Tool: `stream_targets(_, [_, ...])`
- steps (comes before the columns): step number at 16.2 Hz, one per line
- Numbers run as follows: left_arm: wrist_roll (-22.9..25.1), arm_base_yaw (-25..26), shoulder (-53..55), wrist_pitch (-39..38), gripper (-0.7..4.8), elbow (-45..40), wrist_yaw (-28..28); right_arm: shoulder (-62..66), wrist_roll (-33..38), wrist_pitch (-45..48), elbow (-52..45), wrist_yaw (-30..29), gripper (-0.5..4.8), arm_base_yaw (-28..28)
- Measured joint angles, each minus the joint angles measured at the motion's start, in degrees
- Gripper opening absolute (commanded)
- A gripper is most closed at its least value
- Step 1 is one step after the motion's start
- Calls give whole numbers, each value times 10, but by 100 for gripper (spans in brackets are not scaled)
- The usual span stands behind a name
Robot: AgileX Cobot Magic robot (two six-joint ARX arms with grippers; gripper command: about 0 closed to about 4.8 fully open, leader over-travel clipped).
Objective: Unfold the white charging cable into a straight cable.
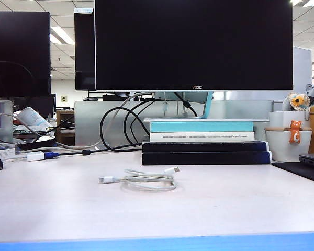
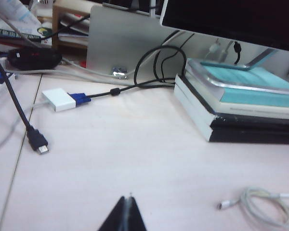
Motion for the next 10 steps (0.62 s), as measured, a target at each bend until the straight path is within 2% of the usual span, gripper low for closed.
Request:
stream_targets(4, [24, 0, 1, -28, -6, 60, -7, 1, 0, -1, 34, 2, -9, 0])
stream_targets(5, [26, 0, 32, -28, -6, 82, -13, 12, 0, 25, 34, 3, -9, 0])
stream_targets(7, [19, 0, 103, -43, -6, 114, 9, 40, 0, 36, 36, 3, -9, 0])
stream_targets(10, [29, 0, 237, -40, -6, 194, 47, 106, 0, 54, 87, 4, -9, 0])
